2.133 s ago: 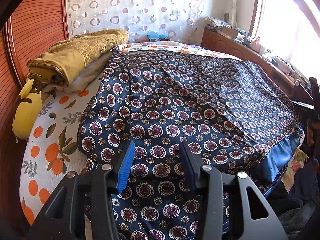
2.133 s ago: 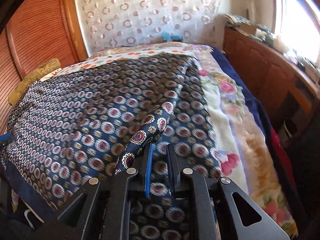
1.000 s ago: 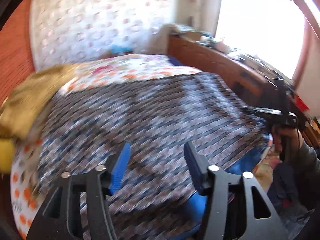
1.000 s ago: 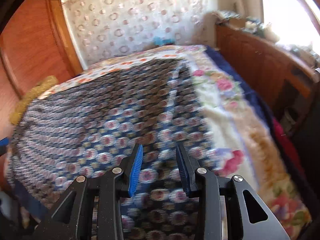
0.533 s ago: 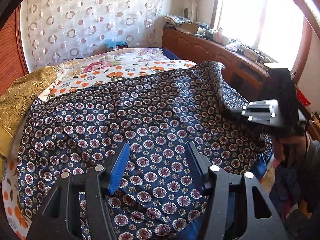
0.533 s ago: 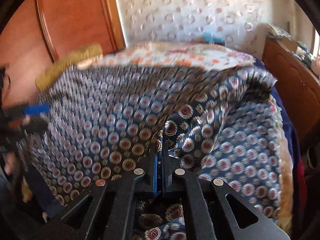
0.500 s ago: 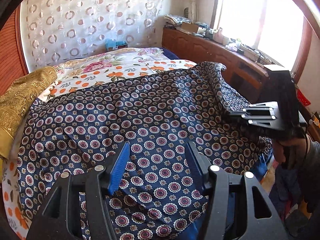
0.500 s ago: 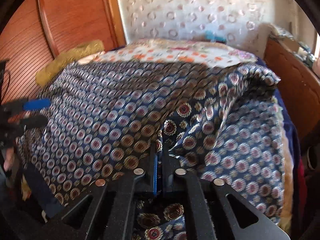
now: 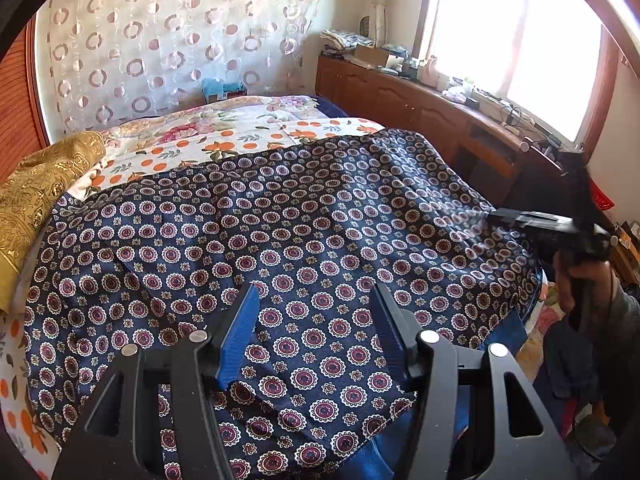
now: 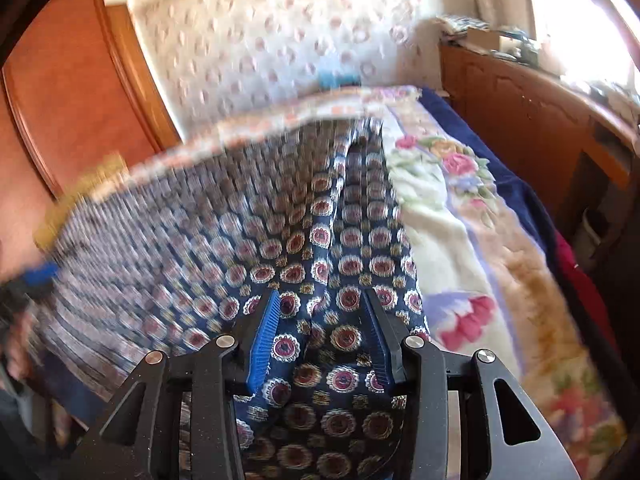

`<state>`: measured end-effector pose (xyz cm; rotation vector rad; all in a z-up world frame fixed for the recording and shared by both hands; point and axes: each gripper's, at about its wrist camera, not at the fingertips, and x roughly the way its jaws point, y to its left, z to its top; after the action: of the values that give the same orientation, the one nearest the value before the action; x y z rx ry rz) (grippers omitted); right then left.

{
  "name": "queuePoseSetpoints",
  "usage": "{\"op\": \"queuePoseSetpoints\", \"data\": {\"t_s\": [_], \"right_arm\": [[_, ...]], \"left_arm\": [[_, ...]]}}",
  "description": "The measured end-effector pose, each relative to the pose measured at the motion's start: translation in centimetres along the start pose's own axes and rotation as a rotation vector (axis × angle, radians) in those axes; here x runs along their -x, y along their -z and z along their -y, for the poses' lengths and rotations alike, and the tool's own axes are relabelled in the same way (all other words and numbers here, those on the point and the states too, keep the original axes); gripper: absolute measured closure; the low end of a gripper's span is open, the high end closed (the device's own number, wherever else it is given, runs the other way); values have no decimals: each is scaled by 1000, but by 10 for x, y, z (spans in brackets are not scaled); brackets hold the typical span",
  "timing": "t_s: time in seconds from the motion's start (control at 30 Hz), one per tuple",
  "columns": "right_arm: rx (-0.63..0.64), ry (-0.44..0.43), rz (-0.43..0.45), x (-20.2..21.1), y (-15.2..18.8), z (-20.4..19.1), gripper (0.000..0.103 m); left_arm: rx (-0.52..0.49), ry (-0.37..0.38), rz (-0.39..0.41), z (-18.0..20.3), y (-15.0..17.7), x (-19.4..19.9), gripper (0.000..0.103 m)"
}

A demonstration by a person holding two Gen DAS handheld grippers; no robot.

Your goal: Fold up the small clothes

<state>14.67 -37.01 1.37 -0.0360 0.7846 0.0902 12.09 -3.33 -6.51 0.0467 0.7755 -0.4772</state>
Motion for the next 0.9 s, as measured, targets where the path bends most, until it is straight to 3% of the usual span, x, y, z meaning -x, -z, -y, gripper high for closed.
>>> {"op": "queuePoseSetpoints", "data": {"t_s": [0.03, 0.2, 0.23, 0.3, 0.57, 0.67, 0.73, 0.8, 0.9], "right_arm": [[25, 21, -2, -2, 1, -6, 62], [36, -56, -13, -3, -4, -24, 62], [39, -53, -21, -5, -3, -26, 69], [59, 0, -28, -9, -6, -24, 99], [60, 45, -40, 27, -13, -15, 99], [86, 74, -55, 19, -7, -30, 80], [87, 64, -44, 17, -13, -36, 61], [94, 56, -22, 23, -11, -38, 53], [116, 73, 29, 30, -9, -56, 49]], "left_arm": [[1, 0, 1, 0, 0, 0, 45], [8, 1, -5, -1, 5, -1, 45], [7, -2, -8, -3, 6, -2, 45], [10, -13, -11, -7, 11, 0, 45], [99, -99, 5, -53, 31, 25, 45], [118, -155, 6, -70, 37, 31, 45], [140, -177, 3, -81, 40, 33, 45], [165, -197, 0, -94, 45, 35, 45], [181, -225, 0, -107, 48, 39, 45]]}}
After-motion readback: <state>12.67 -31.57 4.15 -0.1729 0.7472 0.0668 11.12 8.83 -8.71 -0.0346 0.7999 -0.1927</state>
